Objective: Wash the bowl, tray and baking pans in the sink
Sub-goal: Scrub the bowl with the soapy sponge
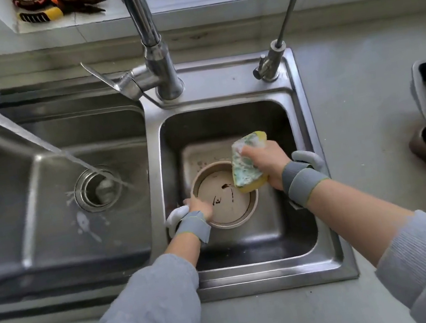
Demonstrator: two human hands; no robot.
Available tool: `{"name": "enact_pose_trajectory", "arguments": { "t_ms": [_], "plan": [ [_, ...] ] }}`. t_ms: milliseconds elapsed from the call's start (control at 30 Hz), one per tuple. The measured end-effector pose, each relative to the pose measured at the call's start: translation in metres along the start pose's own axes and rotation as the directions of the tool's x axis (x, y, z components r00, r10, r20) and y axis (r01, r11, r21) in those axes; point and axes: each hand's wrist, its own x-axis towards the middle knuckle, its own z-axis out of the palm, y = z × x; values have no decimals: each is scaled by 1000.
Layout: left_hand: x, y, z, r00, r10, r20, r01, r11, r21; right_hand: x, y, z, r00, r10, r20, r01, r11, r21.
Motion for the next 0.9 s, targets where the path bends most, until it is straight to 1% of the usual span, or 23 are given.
{"name": "enact_pose_trajectory", "arguments": {
  "t_ms": [67, 167, 233, 300, 333, 367, 433, 533, 633, 700, 767, 800, 833, 867, 900],
  "plan": [
    [7, -2, 6, 998, 35, -52, -37, 999, -31, 1, 6, -2, 1000, -14, 22, 15, 999, -51],
    [-2, 10, -1, 984, 155, -91, -154, 988, 17, -4, 6, -6, 995, -38, 91, 50, 990, -131],
    [-13, 24, -14, 961, 236, -142, -231, 972, 49, -10, 0, -10, 993, -52, 106, 68, 985, -159],
    [-26, 32, -31, 923, 329, -198, -314, 943, 107, -19, -11, -15, 989, -117, 92, 137, 959, -250],
    [-36, 36, -44, 896, 381, -229, -358, 924, 136, -26, -20, -17, 982, -154, 107, 179, 942, -285],
    [-38, 35, -53, 878, 415, -238, -386, 908, 159, -29, -24, -17, 979, -165, 124, 195, 935, -297],
    [-52, 34, -76, 841, 472, -264, -436, 881, 185, -41, -35, -18, 965, -187, 186, 231, 940, -253],
    [-76, 27, -105, 818, 492, -298, -457, 871, 182, -62, -49, -11, 919, -236, 317, 313, 924, -220],
    [-96, 11, -130, 796, 505, -333, -483, 862, 151, -82, -61, 9, 877, -352, 327, 447, 846, -290],
    [-105, -6, -143, 788, 519, -330, -506, 852, 133, -98, -63, 27, 844, -424, 328, 528, 761, -376],
    [-108, -16, -150, 782, 539, -313, -526, 840, 133, -104, -60, 39, 835, -450, 317, 551, 680, -484],
    [-108, -22, -154, 777, 550, -307, -535, 833, 137, -107, -57, 44, 835, -452, 314, 550, 669, -499],
    [-107, -28, -157, 772, 559, -303, -543, 828, 141, -112, -55, 50, 839, -446, 312, 544, 688, -480],
    [-106, -34, -161, 767, 566, -304, -551, 822, 142, -119, -55, 55, 850, -433, 299, 525, 734, -430],
    [-104, -41, -167, 761, 573, -303, -560, 817, 139, -127, -56, 61, 871, -401, 285, 483, 804, -346]
  ]
}}
